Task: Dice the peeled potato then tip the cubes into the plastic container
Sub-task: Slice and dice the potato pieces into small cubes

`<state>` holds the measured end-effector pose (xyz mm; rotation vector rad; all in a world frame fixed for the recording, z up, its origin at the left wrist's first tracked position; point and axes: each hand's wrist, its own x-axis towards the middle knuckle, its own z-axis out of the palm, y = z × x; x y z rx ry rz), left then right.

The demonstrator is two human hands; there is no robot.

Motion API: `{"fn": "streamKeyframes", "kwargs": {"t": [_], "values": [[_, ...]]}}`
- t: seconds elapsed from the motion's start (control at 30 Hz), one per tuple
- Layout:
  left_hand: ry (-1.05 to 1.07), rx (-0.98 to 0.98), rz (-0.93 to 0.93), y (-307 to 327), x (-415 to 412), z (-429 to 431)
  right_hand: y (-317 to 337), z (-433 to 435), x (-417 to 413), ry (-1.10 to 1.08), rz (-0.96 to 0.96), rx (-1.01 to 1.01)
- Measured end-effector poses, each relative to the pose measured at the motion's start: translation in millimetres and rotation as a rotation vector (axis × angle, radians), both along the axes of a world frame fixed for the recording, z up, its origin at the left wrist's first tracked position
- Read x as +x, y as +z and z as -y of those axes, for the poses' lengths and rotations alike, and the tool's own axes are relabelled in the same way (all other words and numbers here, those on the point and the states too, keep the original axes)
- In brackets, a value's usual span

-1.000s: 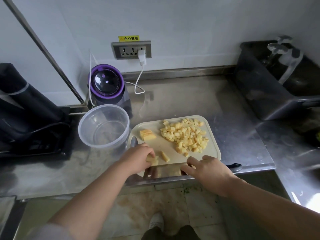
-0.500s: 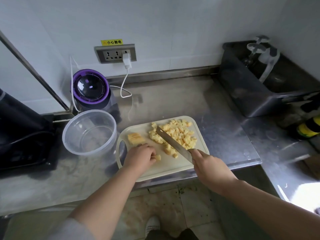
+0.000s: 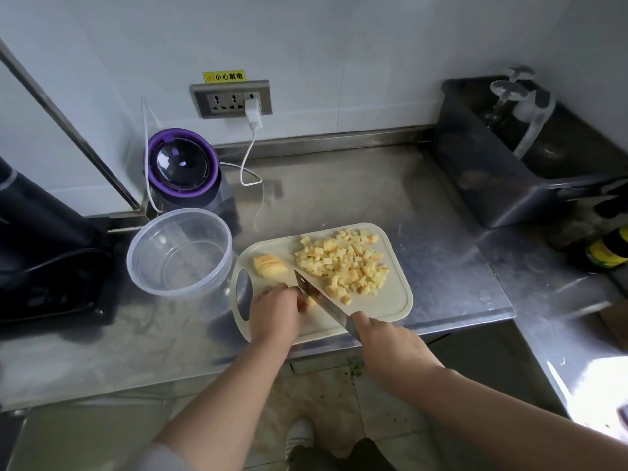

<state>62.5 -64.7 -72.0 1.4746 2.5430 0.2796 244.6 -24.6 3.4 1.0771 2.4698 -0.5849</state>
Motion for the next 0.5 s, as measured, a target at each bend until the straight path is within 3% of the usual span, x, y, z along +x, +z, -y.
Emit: {"fn": "streamKeyframes", "kwargs": {"t": [0.5], "values": [[-0.052, -0.014, -0.064, 1.6, -1.4, -4.0, -7.5, 0.6, -0.8, -0.056, 0.034, -0.026]]}}
